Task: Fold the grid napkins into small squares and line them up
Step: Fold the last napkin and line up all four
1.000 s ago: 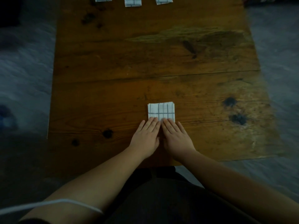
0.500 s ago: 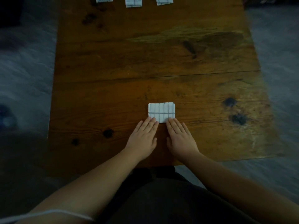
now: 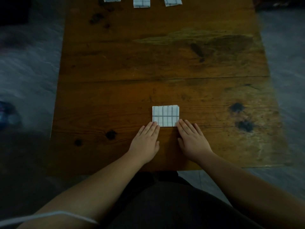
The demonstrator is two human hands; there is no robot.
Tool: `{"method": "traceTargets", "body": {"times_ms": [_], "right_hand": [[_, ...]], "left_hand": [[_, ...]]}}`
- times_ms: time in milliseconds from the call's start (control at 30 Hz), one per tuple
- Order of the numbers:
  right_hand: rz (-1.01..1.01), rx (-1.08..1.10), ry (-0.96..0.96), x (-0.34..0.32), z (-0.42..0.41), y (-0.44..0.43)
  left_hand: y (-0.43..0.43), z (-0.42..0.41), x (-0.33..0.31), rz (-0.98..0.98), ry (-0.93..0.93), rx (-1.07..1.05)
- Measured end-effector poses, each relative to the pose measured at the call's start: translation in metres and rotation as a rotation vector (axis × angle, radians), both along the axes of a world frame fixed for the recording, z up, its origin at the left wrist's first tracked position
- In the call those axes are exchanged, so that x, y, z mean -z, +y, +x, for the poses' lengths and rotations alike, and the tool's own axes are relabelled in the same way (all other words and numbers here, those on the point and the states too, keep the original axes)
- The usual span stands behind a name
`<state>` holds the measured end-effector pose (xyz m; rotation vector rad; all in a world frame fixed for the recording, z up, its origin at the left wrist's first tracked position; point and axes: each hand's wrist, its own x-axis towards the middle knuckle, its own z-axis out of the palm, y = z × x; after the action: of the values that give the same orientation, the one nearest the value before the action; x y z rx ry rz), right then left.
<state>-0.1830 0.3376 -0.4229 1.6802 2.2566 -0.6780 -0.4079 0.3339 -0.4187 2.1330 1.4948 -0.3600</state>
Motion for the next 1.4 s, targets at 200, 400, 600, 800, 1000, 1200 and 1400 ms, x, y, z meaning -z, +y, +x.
{"method": "traceTargets", "body": {"times_ms": [200,400,600,800,1000,1200,1400], "right_hand": [[0.144,0.061,0.232,-0.02,-0.02,0.039],[0.031,0.08,0.199,-0.018,-0.043,0.104],[-0.066,0.134,0.191,-0.014,-0.034,0.108],[-0.251,0.471,0.313,-0.013,-0.03,0.084],[-0.488,0.728,0.453,-0.018,-0.028,0.066],[-0.576,0.797,0.609,-0.055,-0.045,0.042],[-0.516,0.593,0.644,-0.099,-0.128,0.011]], "left_hand": [[0.003,0.013,-0.015,0.08,-0.241,-0.238],[0.017,0.051,-0.032,-0.444,-0.61,-1.205],[0.015,0.068,-0.018,-0.459,-0.895,-1.652],[0.01,0.072,-0.012,-0.406,-0.912,-1.816],[0.01,0.062,-0.02,-0.461,-0.861,-1.755],[-0.007,0.032,-0.04,-0.461,-0.949,-1.618],[-0.051,-0.055,-0.09,-0.346,-1.288,-1.613]]}}
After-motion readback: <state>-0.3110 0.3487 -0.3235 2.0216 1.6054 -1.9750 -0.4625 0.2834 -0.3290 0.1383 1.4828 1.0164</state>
